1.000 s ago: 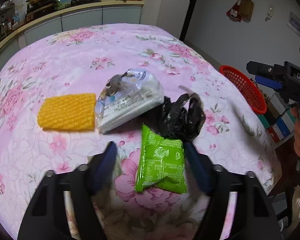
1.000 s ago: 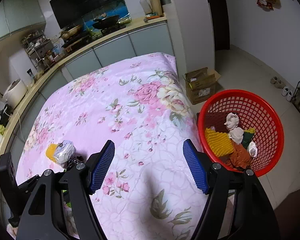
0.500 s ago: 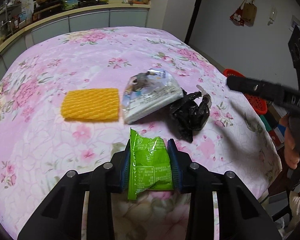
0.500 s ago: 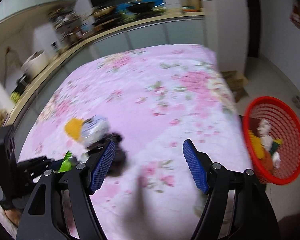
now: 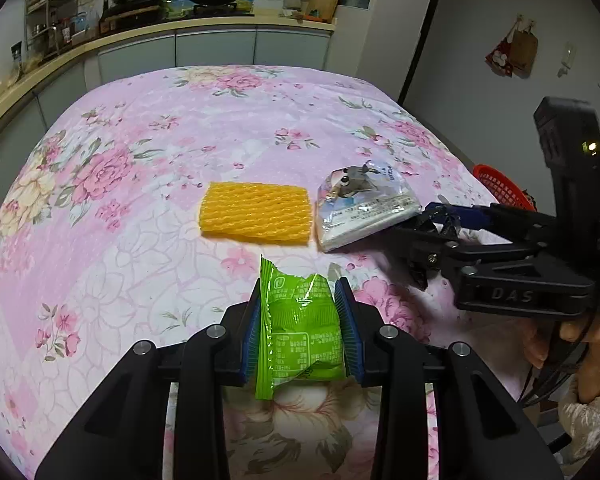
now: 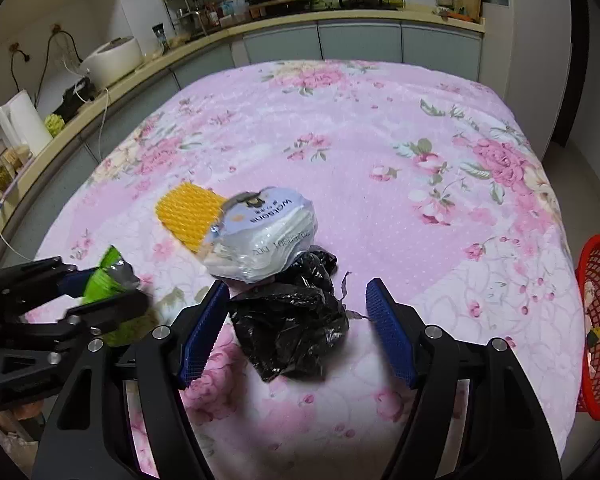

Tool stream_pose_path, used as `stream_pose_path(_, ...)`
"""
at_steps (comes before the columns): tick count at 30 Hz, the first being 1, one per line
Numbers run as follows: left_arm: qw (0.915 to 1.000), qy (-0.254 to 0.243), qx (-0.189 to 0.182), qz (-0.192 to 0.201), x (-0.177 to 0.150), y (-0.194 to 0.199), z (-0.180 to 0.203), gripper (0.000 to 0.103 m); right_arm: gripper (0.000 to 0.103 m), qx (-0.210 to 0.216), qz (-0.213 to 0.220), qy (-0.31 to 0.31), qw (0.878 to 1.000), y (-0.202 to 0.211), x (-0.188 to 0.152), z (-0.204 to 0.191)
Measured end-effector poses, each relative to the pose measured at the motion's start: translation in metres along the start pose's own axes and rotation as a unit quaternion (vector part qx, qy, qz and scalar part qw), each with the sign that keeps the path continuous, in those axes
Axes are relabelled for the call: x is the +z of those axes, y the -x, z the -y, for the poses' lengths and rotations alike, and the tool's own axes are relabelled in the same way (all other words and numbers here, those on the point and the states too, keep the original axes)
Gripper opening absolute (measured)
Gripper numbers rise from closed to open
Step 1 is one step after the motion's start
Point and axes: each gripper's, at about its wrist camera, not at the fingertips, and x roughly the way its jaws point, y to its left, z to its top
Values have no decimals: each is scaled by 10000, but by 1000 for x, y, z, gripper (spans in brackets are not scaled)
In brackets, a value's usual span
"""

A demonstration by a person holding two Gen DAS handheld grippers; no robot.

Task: Collect trash
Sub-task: 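Grasp the green snack packet with the left gripper while the right gripper grasps the black plastic bag, then carry the green packet and black bag over the red wastebasket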

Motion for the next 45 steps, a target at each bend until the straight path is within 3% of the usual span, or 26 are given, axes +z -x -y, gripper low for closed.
stream_pose_path(2, 10000, 20, 0, 4, -1, 0, 0, 33, 68, -18, -18, -29, 10000, -2, -1, 2)
stream_pose_path(4, 10000, 23, -7, 4, 0, 0, 0, 33, 56, 4, -51, -6, 10000, -3, -2, 2)
stream_pose_path(7, 10000, 12, -4, -2, 0, -1, 2, 33, 46, 18, -60, -10, 10000, 0, -5, 5)
stream_pose_path(10, 10000, 12, -4, 18, 2, -1, 3, 33, 41, 50, -19, -72, 10000, 4, -6, 8)
stream_pose_path(26, 9995, -136, 37, 271, 22, 9, 21, 33, 39, -297, 622, -596, 9958, 58, -6, 52)
stream_pose_path(45, 9937, -540, 101, 977, 89, 32, 54, 33, 39, -299, 1582, -970, 9822, 128, 25, 76)
